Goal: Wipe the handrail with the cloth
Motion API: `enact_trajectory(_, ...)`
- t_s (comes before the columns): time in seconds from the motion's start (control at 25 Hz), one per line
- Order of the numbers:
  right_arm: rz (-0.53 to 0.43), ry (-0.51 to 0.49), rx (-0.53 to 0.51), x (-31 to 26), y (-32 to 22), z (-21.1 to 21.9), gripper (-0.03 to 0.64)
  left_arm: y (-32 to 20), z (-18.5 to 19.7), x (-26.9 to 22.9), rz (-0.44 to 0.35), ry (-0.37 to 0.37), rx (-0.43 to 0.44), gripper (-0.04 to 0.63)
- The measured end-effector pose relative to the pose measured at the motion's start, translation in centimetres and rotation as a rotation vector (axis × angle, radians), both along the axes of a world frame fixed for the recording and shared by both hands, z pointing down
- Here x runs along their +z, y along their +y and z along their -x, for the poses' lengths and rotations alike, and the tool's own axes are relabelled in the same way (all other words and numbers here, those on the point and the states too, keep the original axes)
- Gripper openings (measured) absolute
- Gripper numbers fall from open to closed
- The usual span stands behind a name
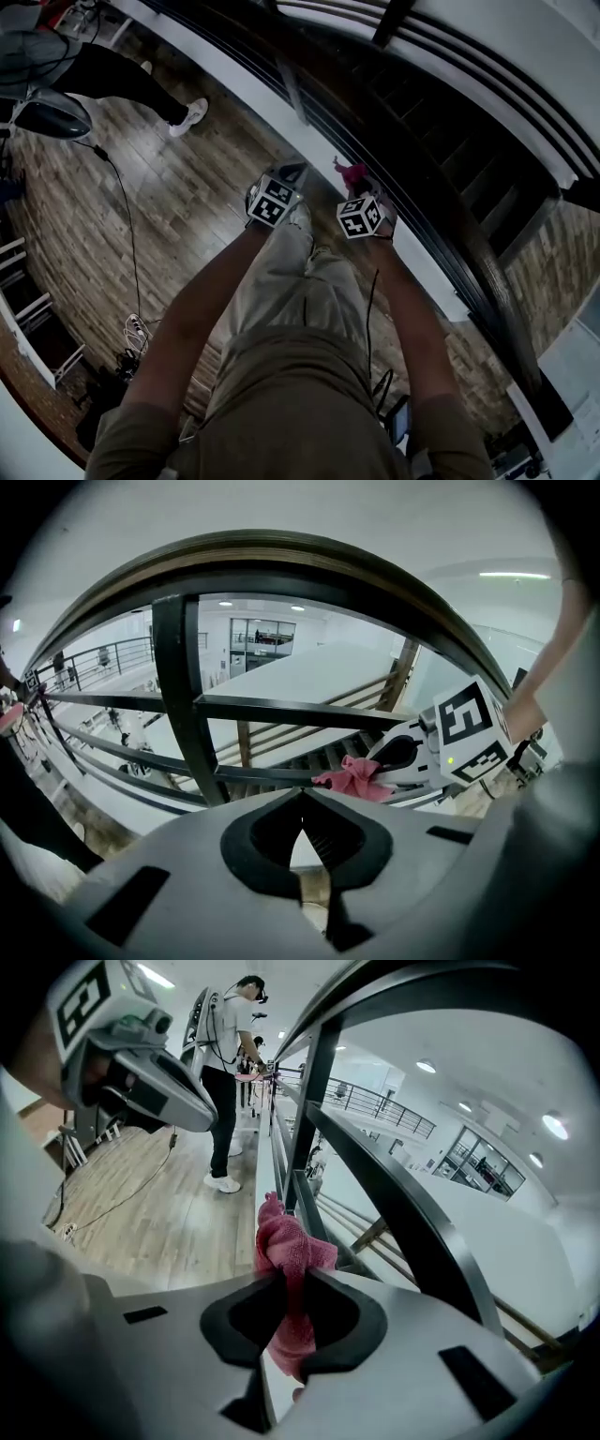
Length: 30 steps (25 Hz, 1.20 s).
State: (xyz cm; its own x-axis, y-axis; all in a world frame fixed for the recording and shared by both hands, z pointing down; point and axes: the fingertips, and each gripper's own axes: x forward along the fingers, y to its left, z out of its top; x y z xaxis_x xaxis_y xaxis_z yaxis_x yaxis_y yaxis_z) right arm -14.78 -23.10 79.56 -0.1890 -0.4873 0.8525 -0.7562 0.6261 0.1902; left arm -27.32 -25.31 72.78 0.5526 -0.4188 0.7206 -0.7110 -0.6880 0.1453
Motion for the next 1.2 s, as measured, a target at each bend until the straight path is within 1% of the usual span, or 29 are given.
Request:
enact_trajectory(0.08,0.018,0.007,0.008,0.5,0.2,-0.4,0.059,0.1,0.1,0.9,-0.008,-0.002,-0.002,0.018)
enact_trajectory(0.2,0.062,-0.009,0.042,1.4,0.9,-1.5,0.058,0.8,-0.2,2.3,0.004,0.006,-0.017,0.018)
enact_trajectory(0.32,0.097,-0.021,0.066,2.5,2.2,-1.7,0.058,1.1,-0.9,4.5,0.016,0.001,0.007,0.018)
enact_trajectory(0.44,0.14,0.009,0.048,4.9,5.0,-1.9,0.059,2.6,-2.1,7.2,0.048,0.021,0.03,0.018)
enact_trajectory(0.56,0.164,0.037,0.07,7.4,5.7,-3.8,0.06,2.9,-3.6,9.7,0.06,0.03,0.058,0.018)
enact_trajectory(0.68,0.158,0.037,0.106,8.7,6.9,-6.3,0.059,4.3,-4.6,11.7,0.063,0.015,0.071,0.018)
enact_trajectory(0.84,0.153,0.023,0.127,8.9,9.8,-9.0,0.058,6.9,-6.0,13.1,0.036,-0.006,0.03,0.018)
enact_trajectory(0.92,0.163,0.022,0.141,9.0,11.2,-10.5,0.058,8.2,-7.4,13.7,0.016,0.003,-0.008,0.018)
enact_trajectory(1.0,0.143,-0.002,0.141,9.4,12.0,-11.3,0.059,9.3,-8.6,14.7,-0.013,0.017,-0.051,0.017)
enact_trajectory(1.08,0.105,-0.025,0.116,10.1,12.2,-11.1,0.059,9.6,-9.3,15.8,-0.053,0.026,-0.089,0.018)
enact_trajectory(1.2,0.07,-0.026,0.058,12.9,12.8,-9.4,0.059,10.1,-8.6,17.8,-0.094,0.044,-0.155,0.017)
